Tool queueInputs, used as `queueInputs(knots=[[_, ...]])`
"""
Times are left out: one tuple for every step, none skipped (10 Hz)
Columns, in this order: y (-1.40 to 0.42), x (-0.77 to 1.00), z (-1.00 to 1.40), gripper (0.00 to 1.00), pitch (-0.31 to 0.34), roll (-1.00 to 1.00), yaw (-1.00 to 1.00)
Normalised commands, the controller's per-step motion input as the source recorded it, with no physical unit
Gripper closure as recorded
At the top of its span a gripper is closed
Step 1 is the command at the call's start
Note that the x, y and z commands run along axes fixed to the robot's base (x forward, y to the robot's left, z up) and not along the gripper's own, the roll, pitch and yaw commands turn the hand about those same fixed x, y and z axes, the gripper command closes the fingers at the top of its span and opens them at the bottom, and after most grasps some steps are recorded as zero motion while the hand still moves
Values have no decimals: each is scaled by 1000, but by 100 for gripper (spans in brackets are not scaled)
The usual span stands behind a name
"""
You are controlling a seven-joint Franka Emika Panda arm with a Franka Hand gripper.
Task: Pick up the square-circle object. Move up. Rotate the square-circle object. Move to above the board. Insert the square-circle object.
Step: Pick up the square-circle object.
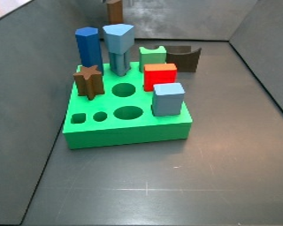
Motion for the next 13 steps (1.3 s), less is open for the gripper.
queueInputs(knots=[[240, -243, -506, 0, -274, -173, -386], [154, 0, -580, 0, -174, -223, -246], [0, 363, -566, 0, 0, -120, -237], [0, 231, -303, 0, 13, -41, -171], [0, 320, -480, 0, 63, -46, -111], [0, 189, -391, 0, 23, -79, -111], [49, 0, -69, 0, -23, -103, 0], [0, 0, 0, 0, 0, -4, 0], [0, 0, 0, 0, 0, 0, 0], [0, 0, 0, 100, 0, 0, 0], [0, 0, 0, 100, 0, 0, 0], [0, 0, 0, 100, 0, 0, 0], [0, 0, 0, 100, 0, 0, 0]])
